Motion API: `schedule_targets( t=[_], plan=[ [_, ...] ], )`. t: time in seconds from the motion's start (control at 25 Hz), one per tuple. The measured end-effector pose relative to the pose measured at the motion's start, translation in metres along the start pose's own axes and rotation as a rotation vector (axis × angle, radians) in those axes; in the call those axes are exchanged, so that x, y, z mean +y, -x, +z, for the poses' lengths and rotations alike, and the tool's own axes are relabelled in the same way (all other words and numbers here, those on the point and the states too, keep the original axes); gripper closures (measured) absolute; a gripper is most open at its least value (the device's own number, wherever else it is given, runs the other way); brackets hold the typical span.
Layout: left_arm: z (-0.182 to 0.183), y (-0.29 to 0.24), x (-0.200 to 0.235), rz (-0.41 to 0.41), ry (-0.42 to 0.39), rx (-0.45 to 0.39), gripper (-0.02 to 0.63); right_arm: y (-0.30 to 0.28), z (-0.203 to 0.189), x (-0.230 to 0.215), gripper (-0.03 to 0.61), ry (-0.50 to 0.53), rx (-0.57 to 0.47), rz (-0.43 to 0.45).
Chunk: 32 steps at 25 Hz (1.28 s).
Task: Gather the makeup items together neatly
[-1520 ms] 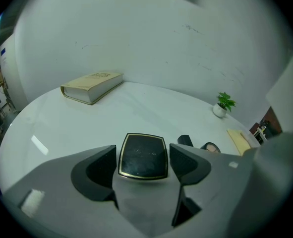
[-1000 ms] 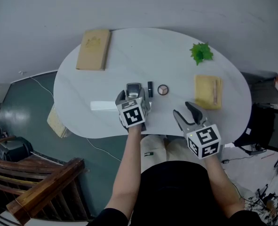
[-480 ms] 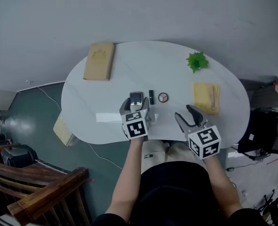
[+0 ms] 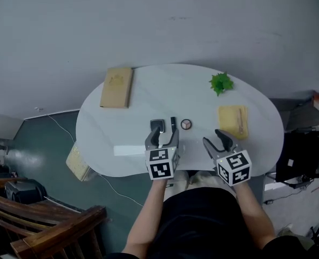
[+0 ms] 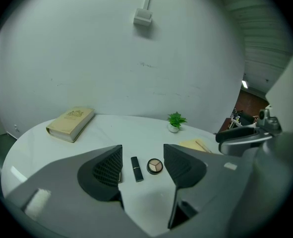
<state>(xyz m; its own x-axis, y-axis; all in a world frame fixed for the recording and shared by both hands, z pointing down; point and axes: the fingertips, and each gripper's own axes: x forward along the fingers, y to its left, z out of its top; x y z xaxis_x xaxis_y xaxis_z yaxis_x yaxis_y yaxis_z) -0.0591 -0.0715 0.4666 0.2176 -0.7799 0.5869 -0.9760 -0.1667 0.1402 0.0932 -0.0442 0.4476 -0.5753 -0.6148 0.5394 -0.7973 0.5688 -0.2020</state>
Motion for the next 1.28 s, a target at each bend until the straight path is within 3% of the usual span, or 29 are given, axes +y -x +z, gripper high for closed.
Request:
schedule_targets(
  t=[0.4,0.68,1.04,1.28],
  plan=[
    [0.009,0.013,-0.021,-0.057,-0.042,-0.015,0.394,0.01,-0.007,-0.049,0.372,-0.018,0.009,-0.114],
    [0.007,0.007,-0.037,-0.099,-0.062,0.002,0.413,0.021,-0.023,-0.099,0.418,-0.049,0.047,-0.229],
    [-0.011,0.001,-0.055,-0.137,-0.091,0.07,0.434,0.024,-0.061,-0.147,0.44,-0.09,0.118,-0.357],
    [-0.019,0.001,-0.072,-0.183,-0.127,0.087,0.436,0.014,-0.085,-0.173,0.451,-0.1,0.173,-0.39]
  ],
)
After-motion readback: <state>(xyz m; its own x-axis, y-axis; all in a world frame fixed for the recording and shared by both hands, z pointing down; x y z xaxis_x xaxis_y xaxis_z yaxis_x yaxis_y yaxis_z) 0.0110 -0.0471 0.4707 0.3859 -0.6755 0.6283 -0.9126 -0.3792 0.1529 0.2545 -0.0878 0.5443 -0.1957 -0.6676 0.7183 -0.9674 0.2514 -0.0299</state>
